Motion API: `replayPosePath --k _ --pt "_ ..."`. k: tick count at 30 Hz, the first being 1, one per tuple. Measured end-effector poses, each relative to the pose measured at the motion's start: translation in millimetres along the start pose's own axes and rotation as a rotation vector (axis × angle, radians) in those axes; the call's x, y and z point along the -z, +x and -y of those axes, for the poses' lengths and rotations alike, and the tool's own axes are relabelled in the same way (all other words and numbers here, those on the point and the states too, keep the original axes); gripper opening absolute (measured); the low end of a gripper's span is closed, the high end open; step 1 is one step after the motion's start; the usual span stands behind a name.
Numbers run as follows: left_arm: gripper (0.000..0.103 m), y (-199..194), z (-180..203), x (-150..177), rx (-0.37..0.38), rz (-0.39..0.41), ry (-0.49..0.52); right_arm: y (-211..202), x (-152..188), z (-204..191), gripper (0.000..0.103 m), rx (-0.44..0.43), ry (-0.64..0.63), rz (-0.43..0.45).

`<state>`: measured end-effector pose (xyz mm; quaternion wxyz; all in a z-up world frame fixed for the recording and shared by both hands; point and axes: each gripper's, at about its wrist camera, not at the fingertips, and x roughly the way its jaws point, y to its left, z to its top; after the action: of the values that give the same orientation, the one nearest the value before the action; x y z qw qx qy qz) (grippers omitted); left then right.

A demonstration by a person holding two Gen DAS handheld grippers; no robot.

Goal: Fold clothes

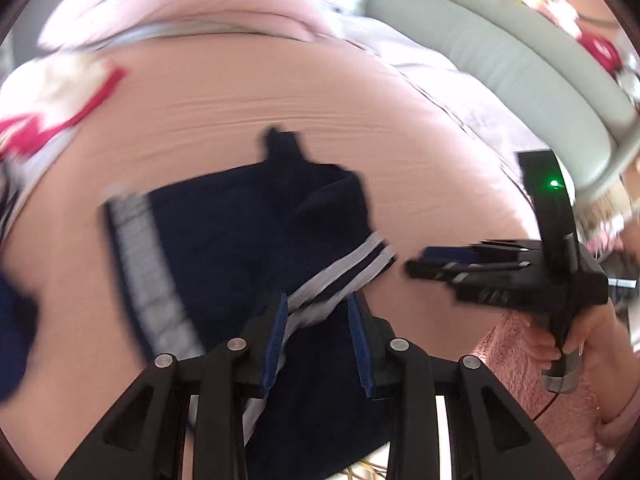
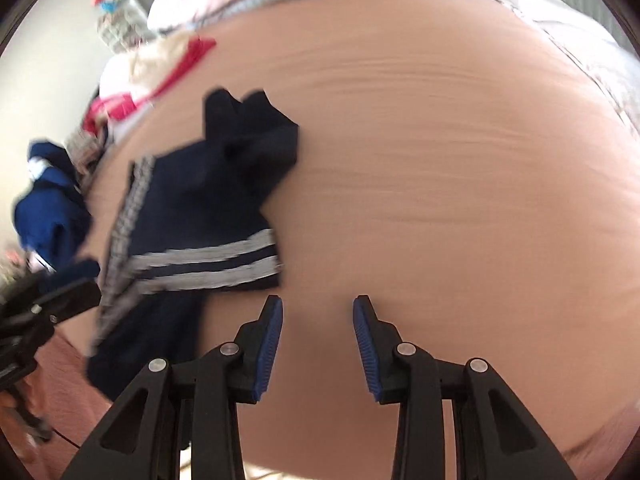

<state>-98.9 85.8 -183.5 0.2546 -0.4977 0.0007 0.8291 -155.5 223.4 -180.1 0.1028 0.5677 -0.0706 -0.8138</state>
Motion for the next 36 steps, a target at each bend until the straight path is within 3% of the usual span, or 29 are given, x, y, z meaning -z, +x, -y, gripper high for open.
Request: replayPosePath --k 4,6,12,15,16,17,20,24,29,32,36 --pt "0.028 30 16 -15 -0.028 -0.04 0.07 11 -11 -7 0.038 -0.016 -0.1 0.004" --pt "0.028 34 17 -16 -0.024 -0.043 0.105 13 -16 -12 0.038 -0.068 -0.14 0.022" --pt "0.029 40 9 -14 -0.054 -0.041 0.164 19 -29 -9 0.038 -0.242 -0.077 0.072" --pt "0.029 42 6 -14 -0.066 -0.036 0.188 19 -35 -9 0.038 -0.275 -0.059 0.103" --pt "0.025 41 3 -15 -0.058 -0.016 0.176 18 -36 -9 0.038 -0.28 -0.057 0.112" --pt "0.002 40 0 -16 -0.05 0.005 0.163 15 -37 -6 0.038 -0.282 -0.054 0.119" --pt "0.002 25 -14 -19 -0.026 0.067 0.081 6 -45 -1 0.038 -0.306 -0.025 0.148" --pt "0.002 -16 -58 -13 -0.056 0.169 -0.074 -6 -57 -6 0.038 -0.295 -0.017 0.186" --pt "0.002 -33 -122 -13 -0.115 0.211 -0.223 1 -81 -31 0.038 -0.205 -0.131 0.176" --pt "0.002 -28 -157 -13 -0.144 0.191 -0.28 9 -95 -45 0.038 -0.148 -0.183 0.152" --pt "0.002 15 -181 -8 -0.152 0.056 -0.291 32 -113 -63 0.038 -0.172 -0.206 0.122"
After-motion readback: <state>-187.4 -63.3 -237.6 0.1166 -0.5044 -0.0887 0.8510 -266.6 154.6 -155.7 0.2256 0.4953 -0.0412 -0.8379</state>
